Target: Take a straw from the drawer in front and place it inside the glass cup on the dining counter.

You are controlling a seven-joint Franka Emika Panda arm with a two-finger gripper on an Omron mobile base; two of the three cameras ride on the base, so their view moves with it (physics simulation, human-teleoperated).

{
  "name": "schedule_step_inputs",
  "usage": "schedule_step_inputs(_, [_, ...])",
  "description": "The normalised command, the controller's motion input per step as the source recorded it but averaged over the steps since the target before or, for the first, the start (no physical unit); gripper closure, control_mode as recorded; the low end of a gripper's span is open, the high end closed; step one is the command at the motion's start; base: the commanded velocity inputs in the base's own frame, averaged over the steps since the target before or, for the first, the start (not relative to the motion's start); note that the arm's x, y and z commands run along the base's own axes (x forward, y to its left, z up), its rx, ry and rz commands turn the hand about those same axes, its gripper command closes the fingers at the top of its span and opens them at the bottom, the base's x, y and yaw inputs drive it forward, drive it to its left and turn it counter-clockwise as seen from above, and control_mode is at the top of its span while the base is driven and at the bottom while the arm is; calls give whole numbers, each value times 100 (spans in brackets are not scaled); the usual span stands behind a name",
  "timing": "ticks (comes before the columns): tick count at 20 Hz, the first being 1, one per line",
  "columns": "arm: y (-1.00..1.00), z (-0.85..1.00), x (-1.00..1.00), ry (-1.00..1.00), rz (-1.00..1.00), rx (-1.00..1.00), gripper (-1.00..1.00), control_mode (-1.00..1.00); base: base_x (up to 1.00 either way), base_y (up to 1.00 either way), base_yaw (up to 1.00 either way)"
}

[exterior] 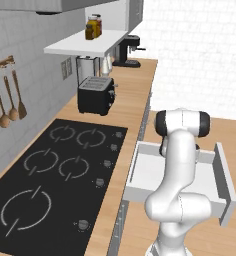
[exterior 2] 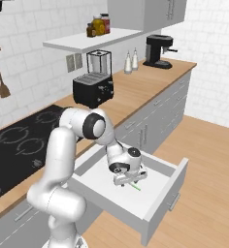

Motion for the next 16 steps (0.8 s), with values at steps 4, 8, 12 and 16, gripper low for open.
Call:
schedule_step_inputs(4, [0,-34,9,3,1,0,100,-100,0,0,0])
schedule_step_inputs(8, [0,-29,10,1,1,0,100,-100,0,0,0])
schedule_step_inputs(12, [0,-16,1,0,1,0,100,-100,0,0,0])
schedule_step_inputs(16, [0,4,-1,-1,1,0,100,-100,0,0,0])
